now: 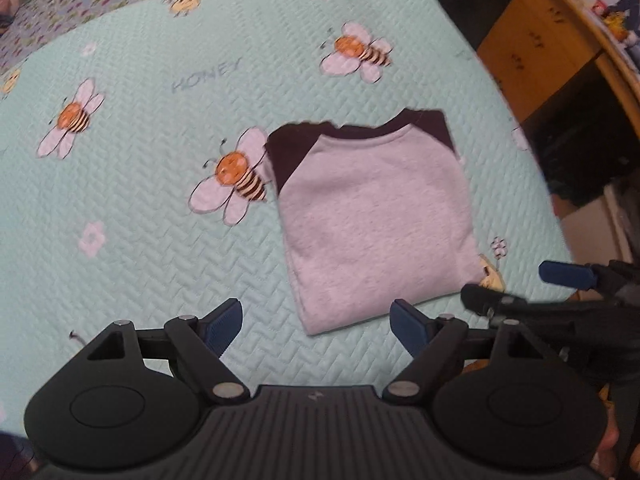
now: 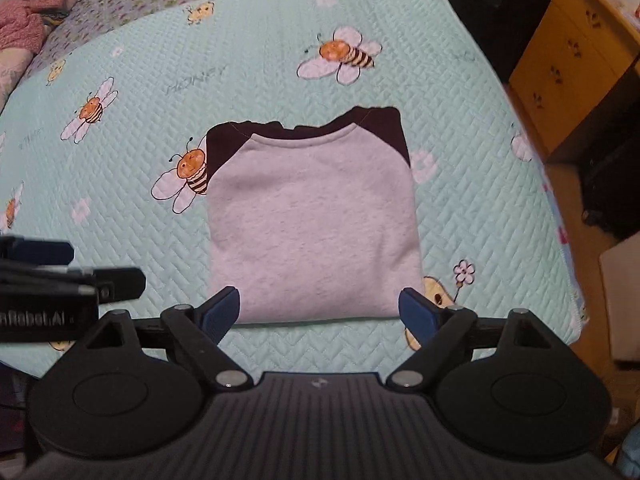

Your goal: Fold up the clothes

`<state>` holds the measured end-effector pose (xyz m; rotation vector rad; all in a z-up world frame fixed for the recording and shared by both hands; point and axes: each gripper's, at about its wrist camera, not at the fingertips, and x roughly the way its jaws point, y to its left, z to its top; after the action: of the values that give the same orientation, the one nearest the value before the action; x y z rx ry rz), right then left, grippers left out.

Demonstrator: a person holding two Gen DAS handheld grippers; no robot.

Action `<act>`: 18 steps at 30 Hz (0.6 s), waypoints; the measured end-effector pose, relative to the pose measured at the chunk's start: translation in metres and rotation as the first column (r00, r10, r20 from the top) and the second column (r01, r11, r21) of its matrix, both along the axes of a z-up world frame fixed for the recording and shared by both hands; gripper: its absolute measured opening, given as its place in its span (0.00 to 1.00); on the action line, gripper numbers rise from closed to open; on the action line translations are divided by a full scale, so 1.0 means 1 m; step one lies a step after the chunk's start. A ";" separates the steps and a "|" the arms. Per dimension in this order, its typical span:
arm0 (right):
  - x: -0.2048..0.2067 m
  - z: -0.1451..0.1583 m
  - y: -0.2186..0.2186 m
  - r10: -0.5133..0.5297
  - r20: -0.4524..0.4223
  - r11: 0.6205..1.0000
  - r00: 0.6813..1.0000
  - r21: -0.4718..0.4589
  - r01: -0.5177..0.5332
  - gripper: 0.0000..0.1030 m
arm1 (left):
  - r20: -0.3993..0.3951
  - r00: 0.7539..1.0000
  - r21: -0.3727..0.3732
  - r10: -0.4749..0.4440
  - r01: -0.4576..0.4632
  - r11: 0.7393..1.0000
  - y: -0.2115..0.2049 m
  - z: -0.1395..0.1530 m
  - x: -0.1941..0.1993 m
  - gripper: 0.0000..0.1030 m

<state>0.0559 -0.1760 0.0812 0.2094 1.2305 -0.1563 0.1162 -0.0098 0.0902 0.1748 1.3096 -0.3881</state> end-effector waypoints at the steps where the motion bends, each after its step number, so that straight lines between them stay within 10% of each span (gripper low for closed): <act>1: 0.003 0.000 -0.002 -0.008 -0.009 1.000 1.000 0.010 0.008 0.85 | -0.002 1.000 0.015 -0.008 0.008 1.000 -0.002 -0.002 -0.001 0.81; 18: 0.012 -0.003 0.006 -0.023 0.000 1.000 1.000 -0.012 0.023 0.85 | 0.050 0.998 0.026 -0.037 0.035 0.999 0.003 -0.009 -0.013 0.81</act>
<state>0.0681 -0.1697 0.0783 0.2135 1.2277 -0.1836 0.1029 -0.0072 0.0811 0.2283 1.2636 -0.3954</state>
